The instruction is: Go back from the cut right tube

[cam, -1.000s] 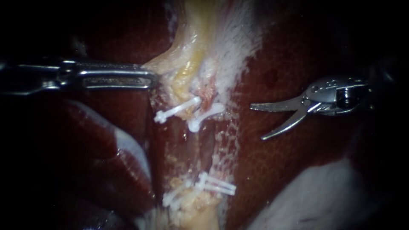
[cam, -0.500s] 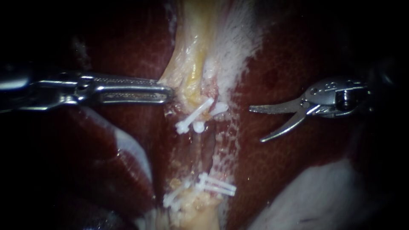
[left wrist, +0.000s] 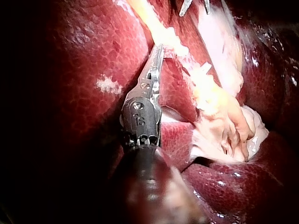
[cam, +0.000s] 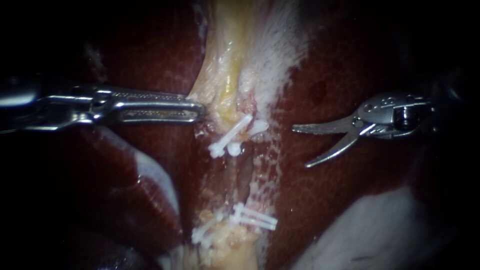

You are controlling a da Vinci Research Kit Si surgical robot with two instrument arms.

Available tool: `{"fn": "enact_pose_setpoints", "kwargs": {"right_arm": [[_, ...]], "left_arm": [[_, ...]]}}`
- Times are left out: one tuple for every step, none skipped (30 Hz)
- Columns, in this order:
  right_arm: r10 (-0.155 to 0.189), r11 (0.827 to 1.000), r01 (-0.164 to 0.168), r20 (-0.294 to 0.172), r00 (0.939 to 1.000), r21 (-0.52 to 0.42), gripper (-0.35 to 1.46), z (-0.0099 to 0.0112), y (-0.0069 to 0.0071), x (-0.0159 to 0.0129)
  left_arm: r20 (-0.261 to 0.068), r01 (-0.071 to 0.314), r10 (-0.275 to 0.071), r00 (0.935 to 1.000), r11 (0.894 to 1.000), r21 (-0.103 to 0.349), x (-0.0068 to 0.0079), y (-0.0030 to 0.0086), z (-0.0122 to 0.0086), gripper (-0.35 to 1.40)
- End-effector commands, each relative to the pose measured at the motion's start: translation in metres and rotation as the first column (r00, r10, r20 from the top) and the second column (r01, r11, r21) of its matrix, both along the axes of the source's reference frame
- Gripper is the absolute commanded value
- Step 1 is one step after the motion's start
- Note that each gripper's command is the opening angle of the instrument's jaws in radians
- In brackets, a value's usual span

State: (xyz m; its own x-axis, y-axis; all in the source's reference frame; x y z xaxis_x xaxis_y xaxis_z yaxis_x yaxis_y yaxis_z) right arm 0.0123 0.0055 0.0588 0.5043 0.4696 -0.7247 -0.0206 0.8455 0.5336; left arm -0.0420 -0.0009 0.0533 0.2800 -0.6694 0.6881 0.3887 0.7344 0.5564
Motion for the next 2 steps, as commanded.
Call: {"fn": "enact_pose_setpoints", "kwargs": {"right_arm": [[0.002, 1.000, -0.002, 0.001, 1.0000, -0.001, 1.43, -0.0001, 0.0000, 0.0000], [0.002, 1.000, -0.002, 0.001, 1.0000, -0.001, 1.43, -0.0001, 0.0000, 0.0000]], "left_arm": [[0.000, 0.000, 0.000, 1.0000, 1.000, 0.000, 0.0000, 0.0000, 0.0000, -0.35], [0.000, 0.000, 0.000, 1.0000, 1.000, 0.000, 0.0000, 0.0000, 0.0000, -0.35]]}}
